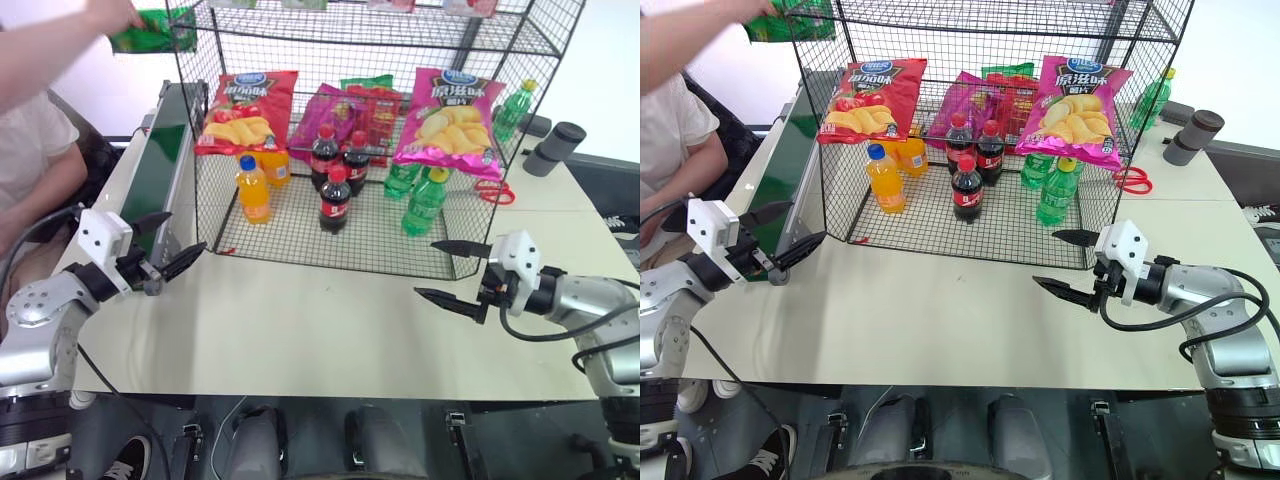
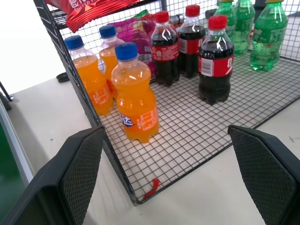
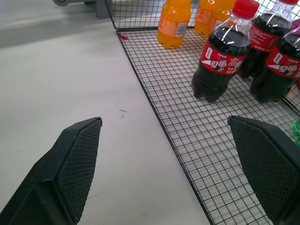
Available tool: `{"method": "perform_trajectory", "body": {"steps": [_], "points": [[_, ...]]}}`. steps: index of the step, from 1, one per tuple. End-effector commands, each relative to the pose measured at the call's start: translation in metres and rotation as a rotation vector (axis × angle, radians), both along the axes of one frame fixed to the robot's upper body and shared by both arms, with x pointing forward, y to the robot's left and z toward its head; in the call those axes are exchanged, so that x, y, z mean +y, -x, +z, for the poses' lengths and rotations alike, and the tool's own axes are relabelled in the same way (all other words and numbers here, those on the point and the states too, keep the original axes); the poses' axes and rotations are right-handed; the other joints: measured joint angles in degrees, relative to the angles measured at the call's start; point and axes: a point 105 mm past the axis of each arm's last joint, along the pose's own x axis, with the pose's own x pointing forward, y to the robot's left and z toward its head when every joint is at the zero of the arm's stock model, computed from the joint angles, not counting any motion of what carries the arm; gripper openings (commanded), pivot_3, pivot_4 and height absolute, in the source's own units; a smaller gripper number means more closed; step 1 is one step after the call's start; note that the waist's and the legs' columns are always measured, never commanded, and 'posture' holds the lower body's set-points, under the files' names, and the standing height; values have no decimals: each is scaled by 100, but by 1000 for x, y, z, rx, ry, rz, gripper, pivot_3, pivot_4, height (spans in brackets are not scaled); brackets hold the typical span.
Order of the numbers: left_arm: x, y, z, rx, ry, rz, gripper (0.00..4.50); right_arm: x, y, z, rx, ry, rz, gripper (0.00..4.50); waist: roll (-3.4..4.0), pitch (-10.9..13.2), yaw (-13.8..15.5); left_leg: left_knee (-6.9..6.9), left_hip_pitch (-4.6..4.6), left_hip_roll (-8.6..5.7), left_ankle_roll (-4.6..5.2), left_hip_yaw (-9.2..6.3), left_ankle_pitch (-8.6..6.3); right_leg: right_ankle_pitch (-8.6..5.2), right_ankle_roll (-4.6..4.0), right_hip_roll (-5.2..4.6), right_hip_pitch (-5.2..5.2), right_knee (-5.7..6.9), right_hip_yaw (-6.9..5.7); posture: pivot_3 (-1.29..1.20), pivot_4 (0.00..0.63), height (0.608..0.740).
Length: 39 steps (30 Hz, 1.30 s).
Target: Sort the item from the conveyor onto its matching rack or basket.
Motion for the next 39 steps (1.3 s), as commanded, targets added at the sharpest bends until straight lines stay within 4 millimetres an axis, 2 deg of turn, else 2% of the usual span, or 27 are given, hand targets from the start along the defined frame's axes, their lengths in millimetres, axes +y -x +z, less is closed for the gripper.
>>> {"method": "perform_trajectory", "body": {"steps": [1,30,35,39], "points": [[0,1,6,-36,-9,0,4500,2,-1,7,-37,-11,10,4482,0,0,-1,0,0,0,0,0,0,0,0,0,0,0,0,0,150,740],[1,10,4,-41,-16,-37,4500,9,-3,6,-51,-14,37,4482,0,0,-7,0,0,0,0,1,0,0,0,0,-1,1,0,0,150,740],[6,11,10,-114,-17,-11,4500,19,-7,5,-57,-29,48,4482,0,0,-6,1,1,1,0,1,0,0,0,0,0,1,0,0,150,740],[12,12,7,-109,-11,28,4500,30,-7,6,-56,-57,70,4482,0,0,-1,1,1,1,0,1,0,0,0,0,0,2,0,0,150,740]]}}
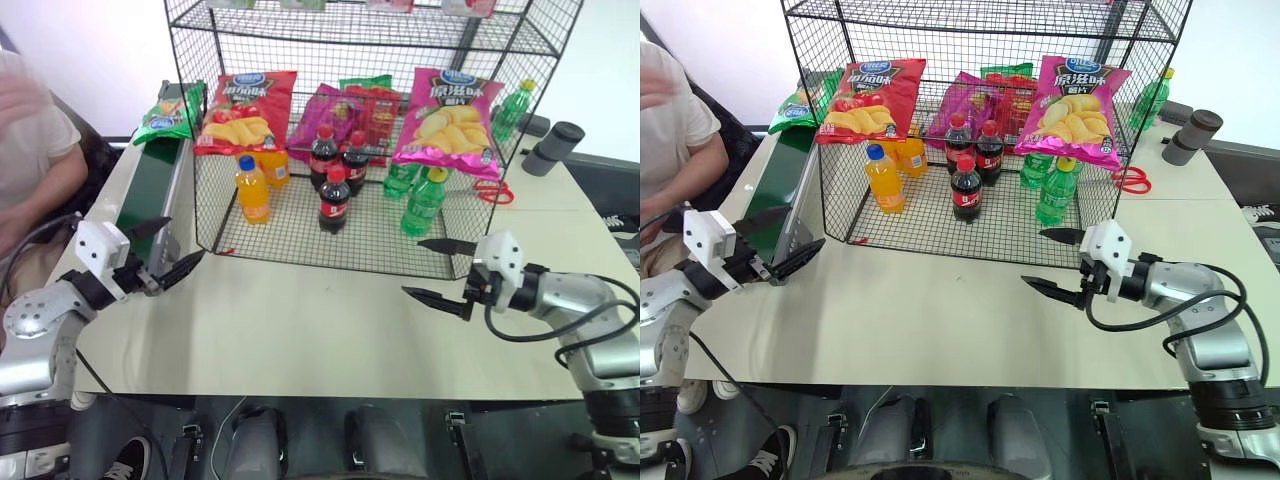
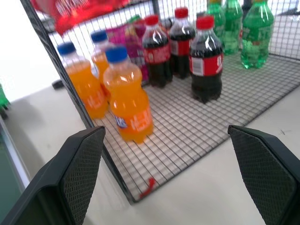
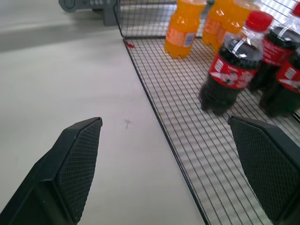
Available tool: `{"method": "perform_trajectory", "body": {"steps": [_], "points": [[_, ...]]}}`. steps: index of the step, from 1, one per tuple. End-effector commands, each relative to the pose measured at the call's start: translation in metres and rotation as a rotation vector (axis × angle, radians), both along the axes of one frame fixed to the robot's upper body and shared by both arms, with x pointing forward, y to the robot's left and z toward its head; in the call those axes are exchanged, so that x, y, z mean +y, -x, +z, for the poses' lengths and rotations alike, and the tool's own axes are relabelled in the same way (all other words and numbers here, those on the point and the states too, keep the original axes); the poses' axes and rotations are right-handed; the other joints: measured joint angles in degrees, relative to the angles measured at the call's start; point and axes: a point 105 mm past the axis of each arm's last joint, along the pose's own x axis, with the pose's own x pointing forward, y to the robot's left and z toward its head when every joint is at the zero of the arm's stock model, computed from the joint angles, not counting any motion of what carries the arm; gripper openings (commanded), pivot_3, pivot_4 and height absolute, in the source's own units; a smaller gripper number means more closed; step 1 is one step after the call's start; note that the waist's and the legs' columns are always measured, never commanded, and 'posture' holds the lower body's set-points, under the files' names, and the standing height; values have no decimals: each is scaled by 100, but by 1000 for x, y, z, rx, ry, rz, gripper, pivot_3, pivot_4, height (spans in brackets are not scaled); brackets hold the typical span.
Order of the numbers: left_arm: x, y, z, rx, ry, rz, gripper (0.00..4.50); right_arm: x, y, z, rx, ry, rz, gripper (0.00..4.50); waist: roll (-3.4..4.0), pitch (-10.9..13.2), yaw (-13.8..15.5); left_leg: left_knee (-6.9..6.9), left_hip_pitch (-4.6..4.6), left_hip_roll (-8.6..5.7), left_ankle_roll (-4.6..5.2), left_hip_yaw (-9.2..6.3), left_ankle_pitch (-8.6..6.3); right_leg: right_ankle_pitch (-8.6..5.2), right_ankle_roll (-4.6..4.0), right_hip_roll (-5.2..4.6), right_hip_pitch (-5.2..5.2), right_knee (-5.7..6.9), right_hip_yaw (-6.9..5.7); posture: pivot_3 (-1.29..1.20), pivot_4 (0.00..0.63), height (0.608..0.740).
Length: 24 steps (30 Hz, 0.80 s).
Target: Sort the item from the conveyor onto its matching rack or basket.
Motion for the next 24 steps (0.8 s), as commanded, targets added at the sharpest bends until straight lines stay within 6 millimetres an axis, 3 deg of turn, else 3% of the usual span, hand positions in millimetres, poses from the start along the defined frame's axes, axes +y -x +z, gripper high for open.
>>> {"method": "perform_trajectory", "body": {"steps": [1,9,15,18,22,24], "points": [[9,5,6,-37,-8,39,4500,11,0,12,-44,-19,29,4482,0,0,1,0,0,0,0,0,0,0,0,0,0,0,0,0,150,740],[26,16,-5,-45,-97,159,4500,51,-9,19,-33,-135,93,4482,-1,0,-27,0,4,3,-1,1,1,0,-1,0,-1,5,0,0,150,740],[41,49,-15,-85,-389,195,4500,80,-7,16,53,-184,219,4482,-4,-2,-15,-1,-2,7,-1,8,0,0,-1,-6,-10,3,0,0,150,740],[49,54,-16,-113,-460,246,4500,87,0,15,84,-187,278,4482,-5,-3,20,-2,-2,7,1,6,-1,-1,-3,-21,-8,2,-4,0,150,740],[71,70,-19,-171,-802,294,4500,96,-1,14,100,-189,318,4482,-17,-10,-30,-2,-2,7,2,5,-1,0,-7,-25,-7,1,-5,0,150,740],[79,75,-21,-193,-894,318,4500,98,-3,14,95,-193,324,4482,-15,-10,-50,-6,-1,10,2,9,-1,2,-9,-24,-12,2,-2,0,150,740]]}}
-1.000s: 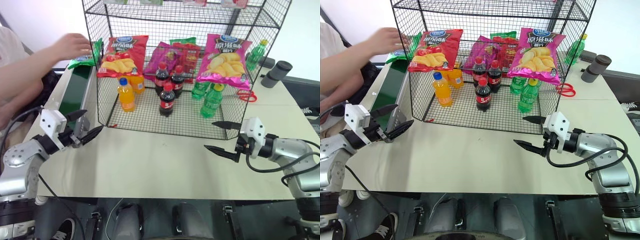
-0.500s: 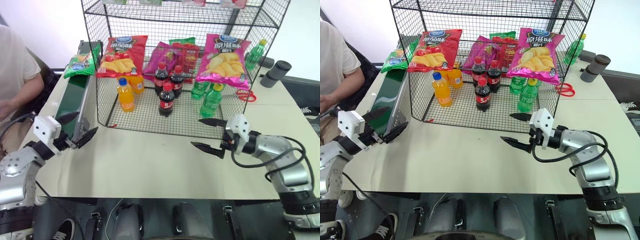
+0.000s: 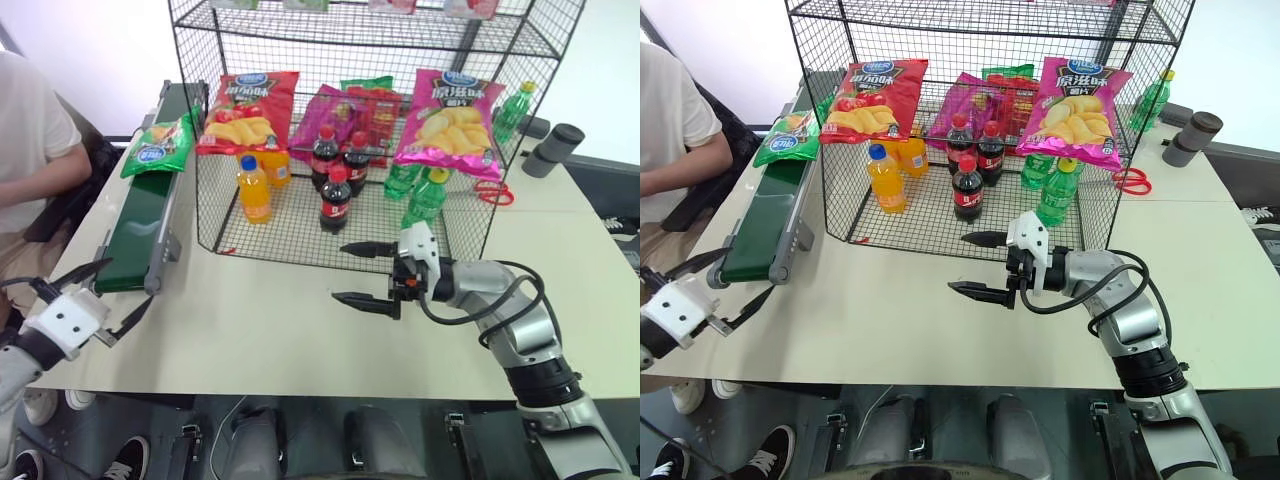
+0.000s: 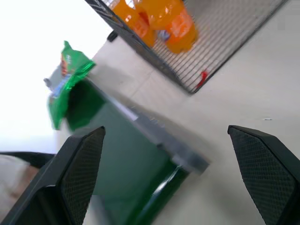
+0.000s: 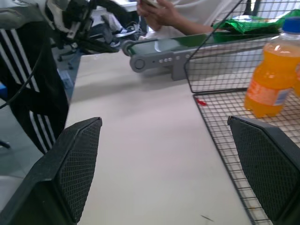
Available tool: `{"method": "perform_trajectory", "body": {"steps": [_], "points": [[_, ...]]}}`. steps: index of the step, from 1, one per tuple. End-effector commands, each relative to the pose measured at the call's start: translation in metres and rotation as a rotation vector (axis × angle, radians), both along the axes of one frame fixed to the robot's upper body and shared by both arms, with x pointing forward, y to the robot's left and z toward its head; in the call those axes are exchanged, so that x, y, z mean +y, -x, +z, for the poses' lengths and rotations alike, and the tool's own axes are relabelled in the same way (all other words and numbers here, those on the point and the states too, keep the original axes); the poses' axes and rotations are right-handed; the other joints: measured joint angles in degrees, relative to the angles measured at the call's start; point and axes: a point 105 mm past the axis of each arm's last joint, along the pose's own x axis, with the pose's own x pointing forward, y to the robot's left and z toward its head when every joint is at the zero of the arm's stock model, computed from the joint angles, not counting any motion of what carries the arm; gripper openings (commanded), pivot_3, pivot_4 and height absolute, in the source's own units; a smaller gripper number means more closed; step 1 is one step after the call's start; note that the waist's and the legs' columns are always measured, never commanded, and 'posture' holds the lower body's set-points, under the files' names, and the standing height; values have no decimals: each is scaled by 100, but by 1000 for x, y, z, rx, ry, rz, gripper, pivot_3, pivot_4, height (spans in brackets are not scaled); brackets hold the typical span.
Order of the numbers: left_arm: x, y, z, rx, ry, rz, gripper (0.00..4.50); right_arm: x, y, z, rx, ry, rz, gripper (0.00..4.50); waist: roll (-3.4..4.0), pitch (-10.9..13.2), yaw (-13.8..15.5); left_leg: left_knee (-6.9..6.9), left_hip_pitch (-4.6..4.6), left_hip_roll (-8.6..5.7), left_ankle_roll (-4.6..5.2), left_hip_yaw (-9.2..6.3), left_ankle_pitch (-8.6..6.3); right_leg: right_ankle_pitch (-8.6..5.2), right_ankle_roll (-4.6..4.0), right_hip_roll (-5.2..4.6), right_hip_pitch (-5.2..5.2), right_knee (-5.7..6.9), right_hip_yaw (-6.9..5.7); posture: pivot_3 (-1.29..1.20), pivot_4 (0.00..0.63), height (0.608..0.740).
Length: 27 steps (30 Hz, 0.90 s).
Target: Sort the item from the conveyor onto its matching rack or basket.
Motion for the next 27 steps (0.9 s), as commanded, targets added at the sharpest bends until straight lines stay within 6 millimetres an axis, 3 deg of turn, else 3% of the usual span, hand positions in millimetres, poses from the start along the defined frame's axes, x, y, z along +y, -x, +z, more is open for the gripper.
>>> {"method": "perform_trajectory", "body": {"steps": [1,10,14,20,27], "points": [[14,8,9,-79,-182,38,4500,5,-2,10,-34,-25,35,4482,3,0,2,-4,1,0,0,2,0,0,0,1,-2,0,0,0,150,740],[26,10,3,-118,-315,82,4500,24,15,4,-22,11,165,4482,-2,-2,24,-5,-14,0,0,7,0,1,2,-3,-18,2,-2,0,150,740],[30,7,11,-164,-324,105,4500,22,24,2,54,17,213,4482,-2,-2,23,-5,-15,3,0,6,0,1,2,-2,-21,3,-2,0,150,740],[40,4,7,-144,-401,127,4500,13,17,2,44,31,167,4482,-3,-3,19,-5,-15,3,0,7,0,1,2,-8,-21,3,-3,0,150,740],[38,2,-4,-117,-388,114,4500,19,18,6,31,11,164,4482,-3,-3,13,-5,-16,5,0,9,0,1,2,-8,-23,4,-3,0,150,740]]}}
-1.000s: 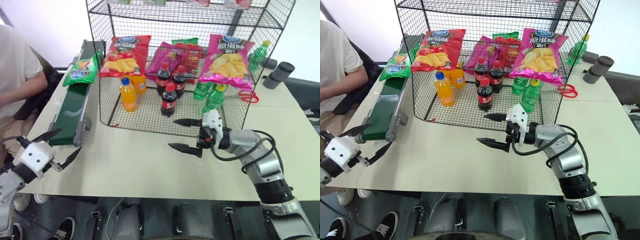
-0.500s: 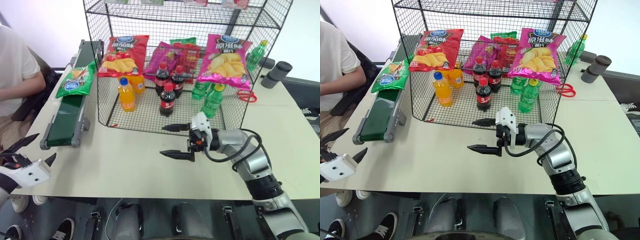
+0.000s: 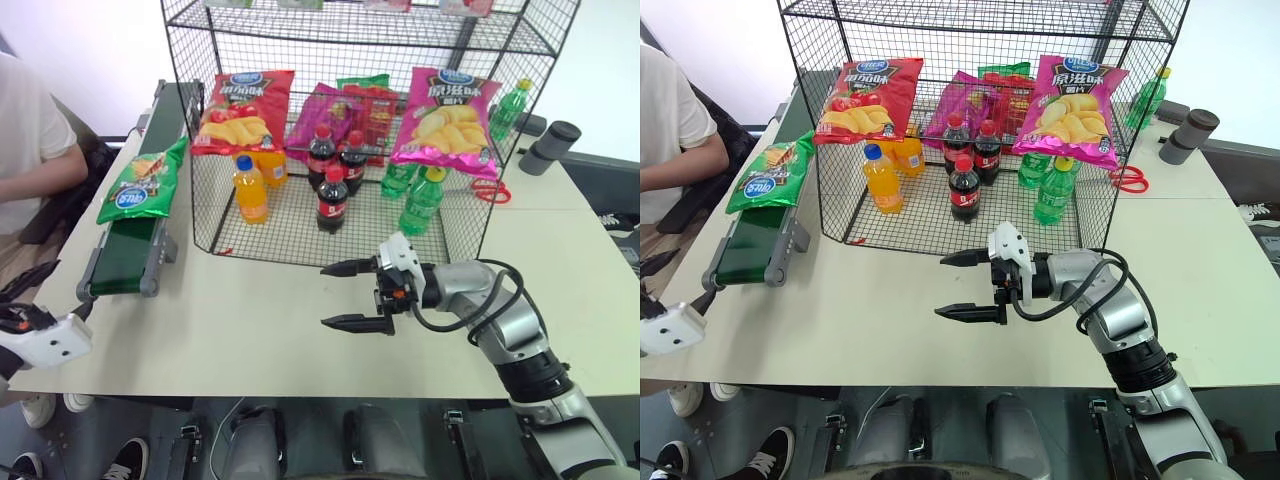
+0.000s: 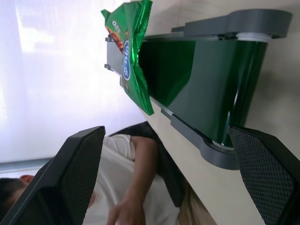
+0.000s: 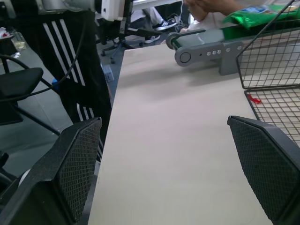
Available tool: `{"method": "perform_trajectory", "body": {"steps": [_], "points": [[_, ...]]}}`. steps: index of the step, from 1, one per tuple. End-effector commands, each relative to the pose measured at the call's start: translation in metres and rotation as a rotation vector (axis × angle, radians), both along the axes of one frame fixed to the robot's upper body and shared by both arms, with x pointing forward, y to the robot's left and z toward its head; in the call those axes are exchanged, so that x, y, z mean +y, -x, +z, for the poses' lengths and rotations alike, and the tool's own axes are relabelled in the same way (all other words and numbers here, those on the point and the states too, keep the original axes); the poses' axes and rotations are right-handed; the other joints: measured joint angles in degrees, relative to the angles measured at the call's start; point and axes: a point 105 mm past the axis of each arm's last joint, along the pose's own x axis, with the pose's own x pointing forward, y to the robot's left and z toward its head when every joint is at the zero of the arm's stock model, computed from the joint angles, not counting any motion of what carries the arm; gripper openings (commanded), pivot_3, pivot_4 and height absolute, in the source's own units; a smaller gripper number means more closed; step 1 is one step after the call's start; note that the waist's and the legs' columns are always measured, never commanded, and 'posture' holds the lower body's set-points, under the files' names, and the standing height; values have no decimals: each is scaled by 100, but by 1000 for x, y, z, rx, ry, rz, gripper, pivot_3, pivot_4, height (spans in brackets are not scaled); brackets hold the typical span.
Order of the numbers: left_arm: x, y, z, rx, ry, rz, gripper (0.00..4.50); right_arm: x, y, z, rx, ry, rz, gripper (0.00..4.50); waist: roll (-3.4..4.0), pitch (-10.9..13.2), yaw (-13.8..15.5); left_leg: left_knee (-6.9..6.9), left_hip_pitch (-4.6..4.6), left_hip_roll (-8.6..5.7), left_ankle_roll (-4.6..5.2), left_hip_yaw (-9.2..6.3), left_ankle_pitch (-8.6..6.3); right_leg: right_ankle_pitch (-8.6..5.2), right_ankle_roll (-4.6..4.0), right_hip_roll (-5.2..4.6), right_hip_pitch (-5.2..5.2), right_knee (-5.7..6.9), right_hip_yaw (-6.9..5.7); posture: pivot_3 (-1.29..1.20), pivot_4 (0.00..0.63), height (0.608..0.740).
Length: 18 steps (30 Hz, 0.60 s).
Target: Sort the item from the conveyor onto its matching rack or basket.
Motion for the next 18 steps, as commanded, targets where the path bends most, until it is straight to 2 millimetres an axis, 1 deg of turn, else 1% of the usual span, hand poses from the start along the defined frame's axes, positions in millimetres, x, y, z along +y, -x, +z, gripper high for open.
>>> {"method": "perform_trajectory", "body": {"steps": [1,9,14,18], "points": [[-2,-3,-1,-4,-6,-13,4500,3,2,13,-54,-31,7,4482,0,0,2,0,0,0,0,0,0,0,0,1,0,1,0,0,150,740],[-6,-7,-4,6,-1,-38,4500,-1,0,14,-81,-18,-9,4482,-2,-1,6,0,0,-1,0,1,0,0,0,1,0,1,0,0,150,740],[-5,-8,-5,6,7,-34,4500,0,1,16,-89,-24,-13,4482,-2,-1,1,0,-1,0,0,1,0,0,0,2,-1,2,0,0,150,740],[-8,-12,-7,9,1,-50,4500,2,1,15,-106,-18,-15,4482,-2,-1,6,0,-1,-1,0,3,0,0,1,4,-2,1,0,0,150,740]]}}
